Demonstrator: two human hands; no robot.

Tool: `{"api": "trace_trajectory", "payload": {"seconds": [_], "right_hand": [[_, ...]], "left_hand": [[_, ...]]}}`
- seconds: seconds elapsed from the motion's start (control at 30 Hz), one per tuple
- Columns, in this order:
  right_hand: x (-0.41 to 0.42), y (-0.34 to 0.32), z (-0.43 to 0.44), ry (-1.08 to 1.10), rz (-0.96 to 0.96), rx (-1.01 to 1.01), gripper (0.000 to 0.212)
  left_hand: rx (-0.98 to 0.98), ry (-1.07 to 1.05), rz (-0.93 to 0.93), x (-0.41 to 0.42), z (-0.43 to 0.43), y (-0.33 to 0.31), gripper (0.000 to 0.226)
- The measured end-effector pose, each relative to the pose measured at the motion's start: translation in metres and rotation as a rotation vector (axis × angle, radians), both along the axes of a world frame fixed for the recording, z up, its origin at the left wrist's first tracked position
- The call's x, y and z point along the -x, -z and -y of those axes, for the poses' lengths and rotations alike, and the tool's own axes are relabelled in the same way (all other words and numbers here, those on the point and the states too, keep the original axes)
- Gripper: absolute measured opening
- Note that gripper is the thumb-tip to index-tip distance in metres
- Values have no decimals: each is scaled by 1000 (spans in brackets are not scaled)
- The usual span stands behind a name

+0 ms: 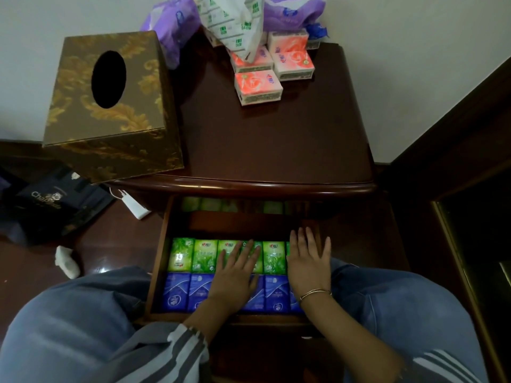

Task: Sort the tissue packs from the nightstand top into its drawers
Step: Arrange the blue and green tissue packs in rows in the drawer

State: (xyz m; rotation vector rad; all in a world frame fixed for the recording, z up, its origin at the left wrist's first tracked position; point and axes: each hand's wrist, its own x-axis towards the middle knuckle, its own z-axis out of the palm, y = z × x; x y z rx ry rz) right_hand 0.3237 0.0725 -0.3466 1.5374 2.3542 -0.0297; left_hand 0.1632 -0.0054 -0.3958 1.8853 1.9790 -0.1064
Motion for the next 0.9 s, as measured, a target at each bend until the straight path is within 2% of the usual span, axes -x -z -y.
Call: {"api": "trace_trajectory", "payload": {"seconds": [0.1, 0.17, 0.27, 0.4, 0.47, 0.57, 0.63, 0.73, 0.77, 0.83, 0.9], "right_hand": [[8, -2, 5, 8, -91, 112, 52], [12, -4, 11, -12, -85, 243, 50], [11, -6, 6, 2, -105, 329, 46], [-2, -16, 0, 136, -312, 518, 51], [-9, -30, 4, 194, -425, 604, 55], [-17, -58, 11, 207, -521, 566, 49], [-22, -83, 15, 191, -575, 544, 43], [-26, -127, 16, 158, -671, 480, 35], [-27, -142, 14, 155, -709, 463, 33], [-23, -174, 9, 153, -784, 447, 30], [-11, -206, 4, 150, -847, 426, 29]], "left_hand": [[-5, -8, 4, -2, 0, -2, 65], [-6, -7, -4, -3, -1, -5, 66], [30, 15, -28, -2, -1, -11, 67], [99, 39, 14, -1, -4, -32, 66], [69, 16, 45, 3, -8, -56, 63], [-114, -4, 181, 13, -10, -111, 53], [-279, 78, 242, 25, -4, -164, 45], [-713, 297, 108, 59, 5, -247, 38], [-841, 302, 36, 75, 4, -272, 36], [-1021, 86, -61, 114, -3, -312, 34], [-1038, -392, 10, 156, -16, -338, 37]]}}
